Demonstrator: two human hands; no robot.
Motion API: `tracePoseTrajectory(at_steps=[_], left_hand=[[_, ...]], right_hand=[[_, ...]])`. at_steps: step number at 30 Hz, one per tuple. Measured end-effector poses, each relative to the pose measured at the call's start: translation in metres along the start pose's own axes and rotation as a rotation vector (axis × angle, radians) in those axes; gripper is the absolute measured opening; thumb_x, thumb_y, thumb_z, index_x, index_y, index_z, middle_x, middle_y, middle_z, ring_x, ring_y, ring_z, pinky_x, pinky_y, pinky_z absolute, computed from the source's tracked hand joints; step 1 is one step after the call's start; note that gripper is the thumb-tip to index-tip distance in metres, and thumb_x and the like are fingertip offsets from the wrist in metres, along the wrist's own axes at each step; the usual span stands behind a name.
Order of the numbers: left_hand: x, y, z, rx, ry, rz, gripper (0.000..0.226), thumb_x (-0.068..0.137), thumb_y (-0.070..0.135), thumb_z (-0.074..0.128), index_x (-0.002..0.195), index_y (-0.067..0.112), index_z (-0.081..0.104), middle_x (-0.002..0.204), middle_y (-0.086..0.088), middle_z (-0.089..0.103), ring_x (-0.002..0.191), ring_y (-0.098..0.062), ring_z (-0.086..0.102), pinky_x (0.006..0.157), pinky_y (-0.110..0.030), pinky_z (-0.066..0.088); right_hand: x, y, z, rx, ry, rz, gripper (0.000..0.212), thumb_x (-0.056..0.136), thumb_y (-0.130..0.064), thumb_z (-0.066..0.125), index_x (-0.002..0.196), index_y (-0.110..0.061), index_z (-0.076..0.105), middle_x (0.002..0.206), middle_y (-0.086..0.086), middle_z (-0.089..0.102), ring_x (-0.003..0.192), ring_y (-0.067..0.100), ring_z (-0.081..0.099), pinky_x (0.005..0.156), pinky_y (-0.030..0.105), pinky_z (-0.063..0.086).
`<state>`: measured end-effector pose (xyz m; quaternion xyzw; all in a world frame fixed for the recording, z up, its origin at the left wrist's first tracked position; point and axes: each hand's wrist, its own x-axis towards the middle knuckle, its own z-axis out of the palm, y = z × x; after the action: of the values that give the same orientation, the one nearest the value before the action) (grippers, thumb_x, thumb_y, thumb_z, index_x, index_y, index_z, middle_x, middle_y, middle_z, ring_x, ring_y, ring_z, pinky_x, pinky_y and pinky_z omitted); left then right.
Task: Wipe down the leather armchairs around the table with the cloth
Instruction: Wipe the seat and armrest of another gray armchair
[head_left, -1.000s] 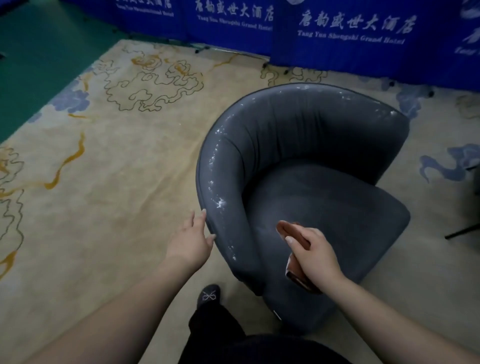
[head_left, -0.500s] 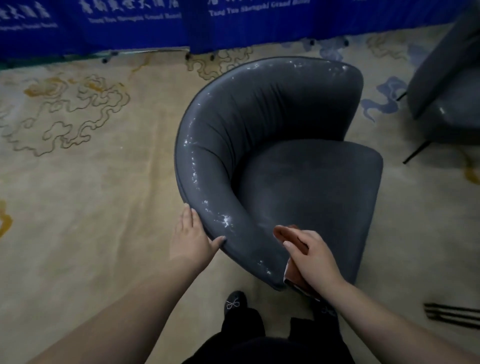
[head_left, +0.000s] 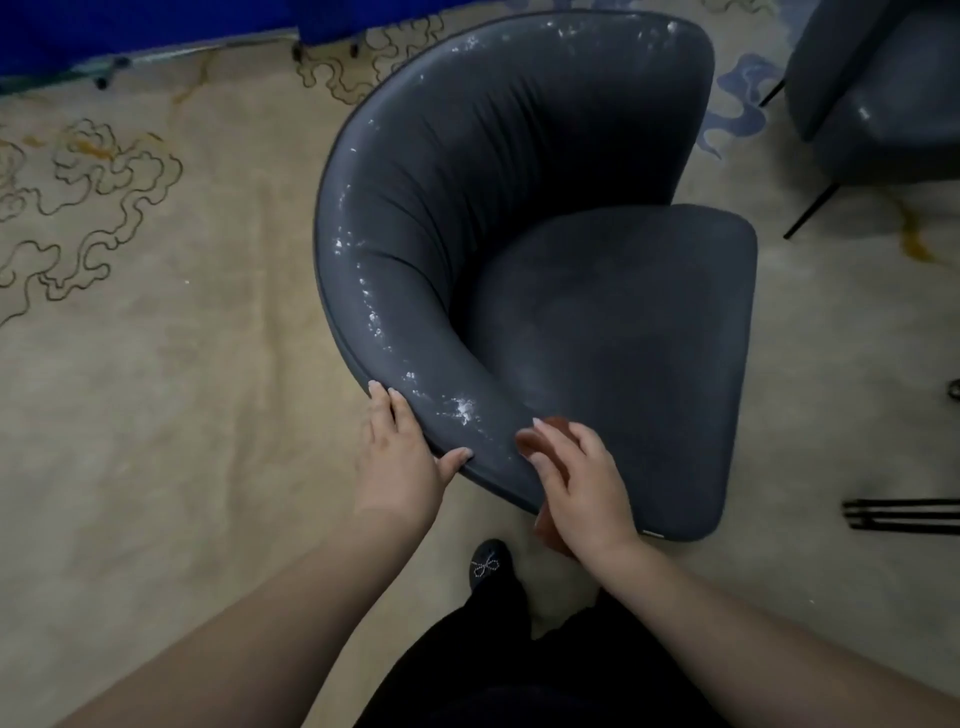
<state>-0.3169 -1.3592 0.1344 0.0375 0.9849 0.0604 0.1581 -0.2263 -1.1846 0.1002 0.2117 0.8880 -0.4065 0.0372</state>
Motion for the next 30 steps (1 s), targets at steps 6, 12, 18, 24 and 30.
tracePoseTrajectory(at_steps=[6,12,18,24,30], left_hand=[[-0.001,0.000,-0.001,0.013,0.015,0.006,0.111,0.079,0.069,0.054,0.151,0.002,0.003,0.159,-0.016,-0.003,0.143,-0.028,0.015,0.115,-0.032,0.013],[0.000,-0.002,0.002,-0.015,0.045,0.013,0.111,0.078,0.069,0.054,0.151,0.002,0.005,0.159,-0.017,-0.002,0.144,-0.028,0.011,0.116,-0.033,0.010],[-0.001,-0.012,0.003,-0.102,0.076,0.031,0.110,0.078,0.069,0.056,0.152,0.005,0.006,0.160,-0.011,-0.002,0.145,-0.023,0.006,0.117,-0.031,0.008],[0.019,-0.019,-0.008,-0.358,-0.022,-0.025,0.128,0.066,0.058,0.077,0.152,0.008,-0.004,0.159,-0.006,-0.016,0.147,-0.022,0.004,0.115,-0.030,0.015],[0.031,-0.023,-0.015,-0.345,-0.052,-0.021,0.134,0.061,0.053,0.083,0.152,0.008,-0.005,0.159,-0.009,-0.018,0.147,-0.022,0.004,0.114,-0.028,0.017]], right_hand=[[-0.011,0.016,-0.009,-0.026,0.001,-0.083,0.040,0.093,-0.026,0.063,0.131,-0.033,0.058,0.135,0.001,0.050,0.123,0.024,0.048,0.103,0.028,0.035],[-0.007,-0.008,0.009,-0.042,0.082,-0.106,0.037,0.091,-0.025,0.065,0.129,-0.025,0.062,0.132,0.007,0.054,0.120,0.026,0.051,0.101,0.030,0.038],[0.007,-0.020,0.006,-0.086,-0.027,-0.239,0.042,0.089,-0.023,0.068,0.131,-0.025,0.061,0.134,0.009,0.053,0.120,0.030,0.051,0.102,0.035,0.041],[-0.016,0.012,-0.007,-0.075,0.046,-0.174,0.043,0.086,-0.012,0.071,0.128,-0.019,0.063,0.131,0.016,0.054,0.117,0.037,0.054,0.103,0.046,0.043],[0.017,-0.041,0.017,-0.125,-0.057,-0.345,0.042,0.090,-0.024,0.066,0.132,-0.022,0.060,0.136,0.014,0.052,0.122,0.033,0.050,0.104,0.037,0.041]])
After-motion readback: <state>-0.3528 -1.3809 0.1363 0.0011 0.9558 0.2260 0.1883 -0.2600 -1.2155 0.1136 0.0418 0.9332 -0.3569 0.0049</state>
